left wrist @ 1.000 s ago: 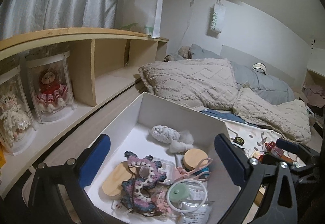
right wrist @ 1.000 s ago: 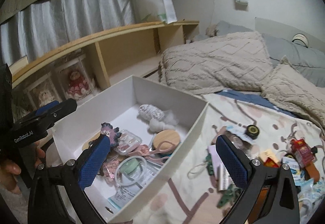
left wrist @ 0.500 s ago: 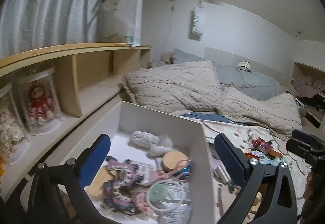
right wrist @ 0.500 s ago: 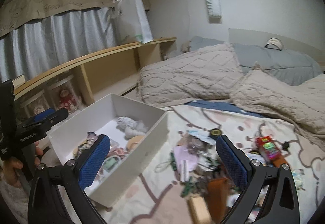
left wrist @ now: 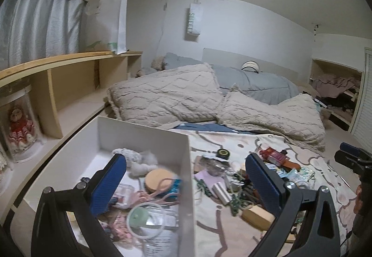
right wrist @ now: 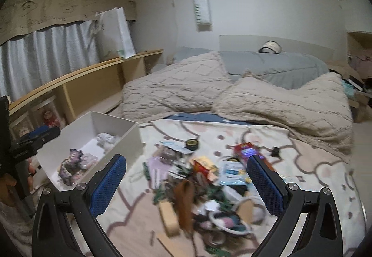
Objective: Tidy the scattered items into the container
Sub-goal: 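Withdraw both tools from the box back toward the pile on the bed, then move the left tool toward the light wooden bar on the bed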
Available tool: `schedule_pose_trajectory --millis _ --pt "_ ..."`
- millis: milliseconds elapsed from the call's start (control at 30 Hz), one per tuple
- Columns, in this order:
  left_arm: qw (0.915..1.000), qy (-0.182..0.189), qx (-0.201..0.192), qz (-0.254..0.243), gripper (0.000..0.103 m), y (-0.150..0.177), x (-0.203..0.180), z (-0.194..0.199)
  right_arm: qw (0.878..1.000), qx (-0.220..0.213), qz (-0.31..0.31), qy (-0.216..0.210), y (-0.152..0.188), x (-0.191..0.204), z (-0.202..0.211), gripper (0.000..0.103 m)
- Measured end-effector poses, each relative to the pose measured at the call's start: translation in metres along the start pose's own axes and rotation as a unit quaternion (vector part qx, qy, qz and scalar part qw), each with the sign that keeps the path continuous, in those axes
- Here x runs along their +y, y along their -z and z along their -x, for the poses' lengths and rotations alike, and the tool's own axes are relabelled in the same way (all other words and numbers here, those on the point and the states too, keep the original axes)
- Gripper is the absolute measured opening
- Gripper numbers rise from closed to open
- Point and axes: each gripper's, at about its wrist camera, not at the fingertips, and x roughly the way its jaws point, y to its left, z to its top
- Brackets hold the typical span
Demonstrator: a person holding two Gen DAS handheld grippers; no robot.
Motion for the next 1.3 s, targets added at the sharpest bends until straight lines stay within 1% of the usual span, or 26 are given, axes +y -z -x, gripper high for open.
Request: schedule_pose_trajectory --millis 167,333,467,633,833,967,1233,1300 --pt "0.9998 0.016 -0.001 -0.008 0.103 0.002 -0.02 0.0 0.999 -0.008 0.001 0.037 0.012 -0.025 0.021 0.103" --pt "0.9994 0.028 -0.001 -0.021 0.103 0.007 -0.042 -0.001 0.998 -0.013 0.001 0.059 0.024 -0.043 0.036 0.103" --pt "0.9986 0.047 -0.005 -0.023 0.103 0.01 -0.057 -0.001 0.997 -0.02 -0.001 0.07 0.034 -0.055 0.045 0.103" --pt "0.9974 0.066 -0.009 -0.028 0.103 0.018 -0.078 0.0 0.996 -0.029 -0.002 0.082 0.045 -0.069 0.053 0.103" --pt "0.9953 0.093 0.01 -0.026 0.103 0.036 -0.095 -0.006 0.995 -0.044 -0.011 0.092 0.059 -0.083 0.059 0.103" --pt "0.9945 0.096 0.008 -0.04 0.103 0.045 -0.106 -0.011 0.993 -0.062 -0.021 0.099 0.068 -0.091 0.064 0.103" --pt "0.9941 0.102 0.012 -0.033 0.103 0.059 -0.111 -0.022 0.992 -0.064 -0.024 0.109 0.08 -0.096 0.062 0.103" --pt "0.9938 0.103 0.018 -0.038 0.103 0.062 -0.115 -0.025 0.992 -0.062 -0.032 0.103 0.085 -0.097 0.057 0.103"
